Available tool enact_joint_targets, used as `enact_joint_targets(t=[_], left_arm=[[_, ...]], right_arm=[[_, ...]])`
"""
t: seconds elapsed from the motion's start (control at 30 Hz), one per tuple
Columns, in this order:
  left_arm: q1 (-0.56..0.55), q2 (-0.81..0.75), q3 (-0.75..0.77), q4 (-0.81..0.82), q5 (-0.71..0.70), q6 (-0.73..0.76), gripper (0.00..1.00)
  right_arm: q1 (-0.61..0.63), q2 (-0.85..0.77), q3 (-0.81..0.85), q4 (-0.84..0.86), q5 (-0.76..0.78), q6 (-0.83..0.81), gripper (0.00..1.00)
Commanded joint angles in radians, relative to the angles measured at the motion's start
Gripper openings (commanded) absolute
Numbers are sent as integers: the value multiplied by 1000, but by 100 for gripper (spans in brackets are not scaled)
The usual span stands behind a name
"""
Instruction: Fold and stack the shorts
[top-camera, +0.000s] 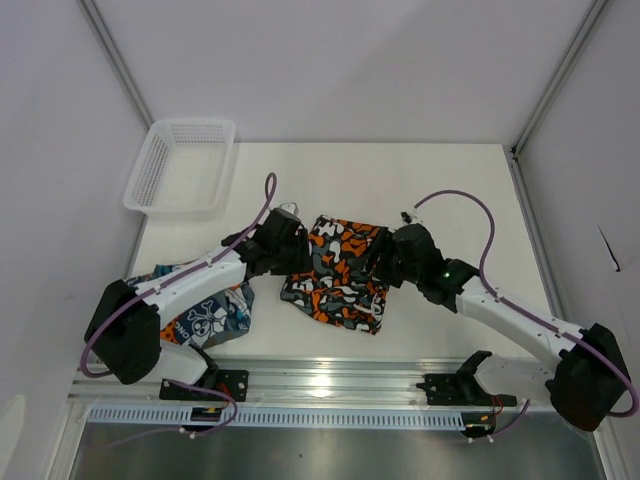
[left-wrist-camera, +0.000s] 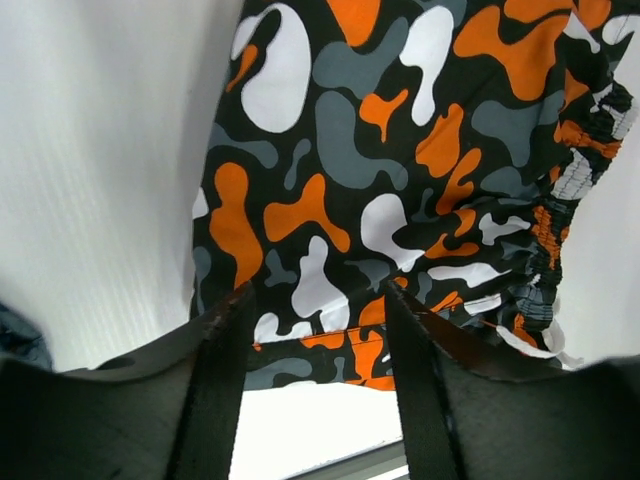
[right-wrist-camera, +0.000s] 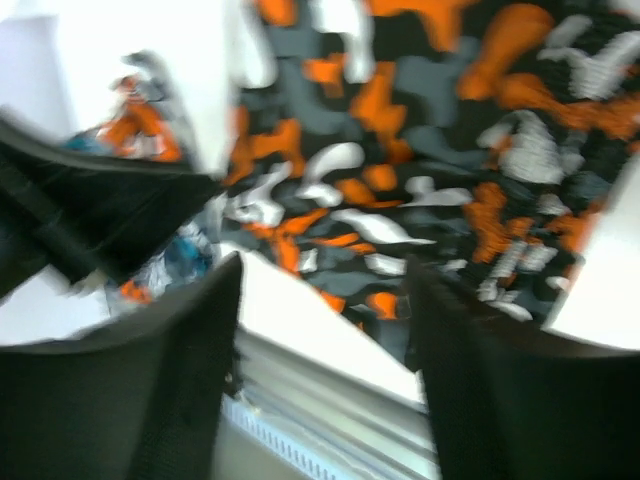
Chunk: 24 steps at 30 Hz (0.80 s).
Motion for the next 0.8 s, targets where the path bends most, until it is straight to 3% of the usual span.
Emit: enact_joint_targets(t=[0.0, 0.07, 0.13, 0.5, 0.63, 0.77], left_arm=[[6, -5, -52, 74, 55, 14, 56], [6, -25, -90, 123, 69, 1, 50], [5, -34, -147, 160, 81, -15, 47], [-61, -11, -261, 229, 65, -107, 35], [-188, -2, -242, 172, -61, -207, 31], [-287, 28, -251, 197, -55, -298, 29]], right_arm=[[4, 58, -15, -50, 133, 14, 55], [-6, 118, -6, -43, 120, -3, 29], [-7, 176, 8, -30, 106, -2, 11], [-76, 423, 105, -69, 199, -52, 4], [-108, 532, 197, -102, 204, -112, 1], [-151, 595, 286, -105, 164, -202, 0]])
